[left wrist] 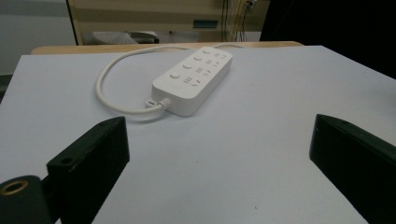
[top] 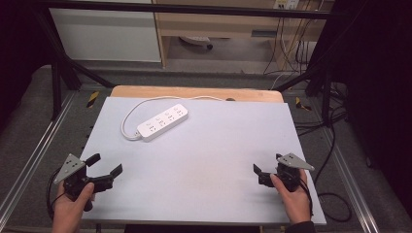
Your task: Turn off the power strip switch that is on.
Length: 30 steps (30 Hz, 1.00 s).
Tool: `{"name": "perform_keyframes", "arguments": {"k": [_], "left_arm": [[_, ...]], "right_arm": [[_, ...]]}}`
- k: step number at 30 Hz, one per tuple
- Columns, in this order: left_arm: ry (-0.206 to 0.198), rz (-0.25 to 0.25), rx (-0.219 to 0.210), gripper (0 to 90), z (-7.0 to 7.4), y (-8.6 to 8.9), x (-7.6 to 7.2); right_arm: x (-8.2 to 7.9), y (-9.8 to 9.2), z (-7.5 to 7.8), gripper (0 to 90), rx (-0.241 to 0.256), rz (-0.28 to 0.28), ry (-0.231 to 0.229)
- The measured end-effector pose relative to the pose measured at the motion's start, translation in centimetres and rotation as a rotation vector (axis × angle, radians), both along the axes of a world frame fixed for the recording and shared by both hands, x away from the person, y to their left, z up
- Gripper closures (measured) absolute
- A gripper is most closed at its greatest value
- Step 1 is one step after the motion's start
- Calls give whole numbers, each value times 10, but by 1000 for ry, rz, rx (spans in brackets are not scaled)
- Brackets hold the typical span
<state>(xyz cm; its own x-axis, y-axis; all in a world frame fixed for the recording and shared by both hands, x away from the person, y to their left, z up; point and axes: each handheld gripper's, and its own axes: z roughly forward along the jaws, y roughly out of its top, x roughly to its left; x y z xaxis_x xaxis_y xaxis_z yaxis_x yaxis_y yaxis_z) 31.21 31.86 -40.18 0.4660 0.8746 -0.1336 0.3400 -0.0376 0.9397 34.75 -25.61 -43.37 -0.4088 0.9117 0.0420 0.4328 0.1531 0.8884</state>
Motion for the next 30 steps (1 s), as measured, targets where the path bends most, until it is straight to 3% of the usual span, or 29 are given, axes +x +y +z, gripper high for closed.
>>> {"name": "perform_keyframes", "arguments": {"k": [5, 12, 20, 30], "left_arm": [[-8, 9, 4, 46, 4, -4, 3], [-3, 16, 27, 51, 15, -10, 20], [-4, 0, 29, 53, 29, -22, 50], [-16, -1, -2, 54, 47, -36, 90]], "right_arm": [[-3, 2, 1, 32, 10, 1, 7], [-7, 0, 4, 28, 17, 2, -5], [-4, 1, 1, 28, 19, 32, 4], [-5, 6, 1, 30, 1, 58, 3]]}}
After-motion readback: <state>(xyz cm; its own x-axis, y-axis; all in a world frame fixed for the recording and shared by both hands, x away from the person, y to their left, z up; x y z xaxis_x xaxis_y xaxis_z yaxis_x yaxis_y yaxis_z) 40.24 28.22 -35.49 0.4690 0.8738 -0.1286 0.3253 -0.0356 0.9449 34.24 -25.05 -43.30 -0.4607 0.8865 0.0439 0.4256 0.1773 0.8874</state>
